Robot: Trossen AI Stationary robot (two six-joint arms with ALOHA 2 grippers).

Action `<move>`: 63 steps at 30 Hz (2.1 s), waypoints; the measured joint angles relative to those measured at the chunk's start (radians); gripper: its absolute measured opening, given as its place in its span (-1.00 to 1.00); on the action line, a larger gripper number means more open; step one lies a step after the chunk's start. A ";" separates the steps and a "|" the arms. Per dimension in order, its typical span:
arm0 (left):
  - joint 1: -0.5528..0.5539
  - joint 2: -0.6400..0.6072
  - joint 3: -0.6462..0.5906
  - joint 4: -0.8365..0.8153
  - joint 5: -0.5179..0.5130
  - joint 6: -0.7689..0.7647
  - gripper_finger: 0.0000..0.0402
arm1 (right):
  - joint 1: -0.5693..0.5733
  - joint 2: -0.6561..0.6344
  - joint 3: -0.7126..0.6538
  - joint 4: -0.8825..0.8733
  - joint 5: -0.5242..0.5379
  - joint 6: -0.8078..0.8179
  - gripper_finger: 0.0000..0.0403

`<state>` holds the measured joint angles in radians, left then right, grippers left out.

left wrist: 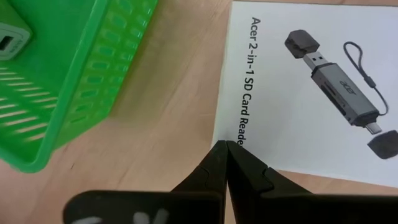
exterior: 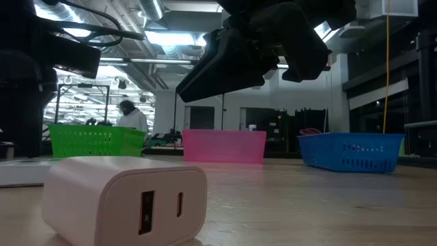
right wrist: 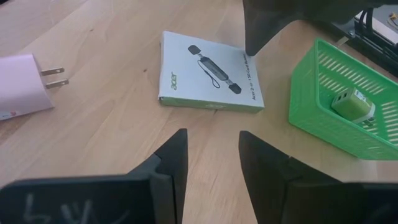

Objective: Pick and place items into bin
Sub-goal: Put the white card reader box into the red basket

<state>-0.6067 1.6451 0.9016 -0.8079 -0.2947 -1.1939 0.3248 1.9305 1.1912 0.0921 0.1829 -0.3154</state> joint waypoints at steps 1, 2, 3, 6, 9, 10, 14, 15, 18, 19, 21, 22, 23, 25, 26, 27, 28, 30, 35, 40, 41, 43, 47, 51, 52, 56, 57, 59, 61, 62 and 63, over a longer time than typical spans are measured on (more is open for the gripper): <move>0.000 -0.001 -0.009 0.009 -0.001 -0.004 -0.98 | 0.000 0.000 0.000 0.000 0.000 0.001 -0.40; -0.001 -0.003 -0.018 0.016 -0.001 -0.013 -0.98 | 0.000 0.000 0.000 0.000 0.000 0.004 -0.40; -0.001 -0.005 -0.029 0.027 0.002 -0.023 -0.98 | 0.001 0.000 0.000 0.000 0.000 0.015 -0.40; 0.000 -0.007 -0.056 0.049 0.010 -0.043 -0.98 | 0.001 0.000 0.000 -0.001 0.000 0.023 -0.40; -0.001 -0.006 -0.057 0.052 0.009 -0.041 -0.98 | 0.001 0.000 0.000 -0.001 0.000 0.023 -0.40; -0.001 -0.005 -0.057 0.053 0.009 -0.037 -0.98 | 0.001 0.000 0.000 0.000 -0.001 0.023 -0.40; -0.001 -0.004 -0.057 0.052 0.011 -0.034 -0.98 | 0.006 0.000 0.000 0.008 0.000 0.023 -0.40; -0.001 -0.004 -0.057 0.052 0.010 -0.033 -0.98 | 0.008 0.000 0.000 0.008 -0.001 0.022 -0.40; -0.001 -0.003 -0.058 0.052 0.009 -0.026 -0.98 | 0.019 0.000 0.000 0.008 0.000 0.018 -0.40; -0.001 -0.003 -0.058 0.052 0.007 -0.026 -0.98 | 0.021 0.000 0.000 0.008 -0.001 0.018 -0.40; -0.002 -0.003 -0.058 0.052 0.004 -0.025 -0.98 | 0.026 0.000 0.000 0.008 -0.001 0.015 -0.40; -0.002 -0.003 -0.058 0.051 0.003 -0.025 -0.98 | 0.028 0.000 0.000 0.008 -0.001 0.015 -0.40; -0.002 -0.003 -0.059 0.051 0.003 -0.024 -0.98 | 0.029 0.000 0.000 0.008 -0.001 0.016 -0.40; -0.002 -0.002 -0.059 0.051 0.002 -0.024 -0.98 | 0.031 0.000 0.000 0.008 -0.001 0.018 -0.40; -0.002 -0.002 -0.059 0.051 0.002 -0.024 -0.98 | 0.032 0.000 0.000 0.008 0.000 0.018 -0.40; -0.002 -0.002 -0.059 0.051 0.002 -0.024 -0.98 | 0.033 0.000 0.000 0.008 0.000 0.018 -0.40; -0.002 -0.002 -0.059 0.051 0.002 -0.024 -0.98 | 0.033 0.000 0.000 0.010 0.000 0.017 -0.40; -0.002 -0.002 -0.060 0.050 0.001 -0.024 -0.98 | 0.034 0.008 0.000 0.027 0.000 0.014 -0.40; -0.005 -0.001 -0.063 0.053 -0.002 -0.023 -0.98 | 0.038 0.072 0.001 0.106 0.001 -0.091 -0.40; -0.009 -0.006 -0.088 0.085 -0.013 -0.047 -0.98 | 0.039 0.107 0.001 0.144 0.000 -0.134 -0.39; -0.009 -0.006 -0.089 0.086 -0.013 -0.047 -0.98 | 0.039 0.107 0.001 0.140 0.000 -0.134 -0.39; -0.009 -0.006 -0.089 0.091 -0.013 -0.042 -0.98 | 0.039 0.107 0.001 0.144 0.000 -0.135 -0.39; -0.009 -0.006 -0.089 0.094 -0.013 -0.042 -0.98 | 0.039 0.112 0.001 0.155 -0.001 -0.143 -0.39; -0.009 -0.006 -0.090 0.097 -0.012 -0.042 -0.98 | 0.039 0.170 0.037 0.154 -0.006 -0.209 -0.39; -0.008 -0.006 -0.090 0.099 -0.011 -0.045 -0.98 | 0.039 0.189 0.052 0.150 -0.006 -0.223 -0.39; -0.008 -0.006 -0.092 0.116 -0.014 -0.050 -0.98 | 0.039 0.253 0.124 0.090 0.012 -0.285 -0.39; -0.007 -0.006 -0.092 0.123 -0.015 -0.050 -0.98 | 0.039 0.264 0.139 0.074 0.023 -0.300 -0.39; -0.007 -0.006 -0.092 0.130 -0.016 -0.054 -0.98 | 0.039 0.284 0.166 0.052 0.031 -0.320 -0.39; -0.007 -0.006 -0.093 0.132 -0.019 -0.058 -0.98 | 0.039 0.292 0.178 0.047 0.032 -0.329 -0.39; -0.007 -0.006 -0.093 0.133 -0.019 -0.058 -0.98 | 0.039 0.295 0.182 0.050 0.033 -0.346 -0.39; -0.007 -0.006 -0.093 0.135 -0.019 -0.059 -0.98 | 0.039 0.296 0.182 0.053 0.033 -0.361 -0.39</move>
<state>-0.6136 1.6394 0.8085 -0.6732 -0.3139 -1.2530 0.3637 2.2265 1.3735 0.1447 0.2161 -0.6765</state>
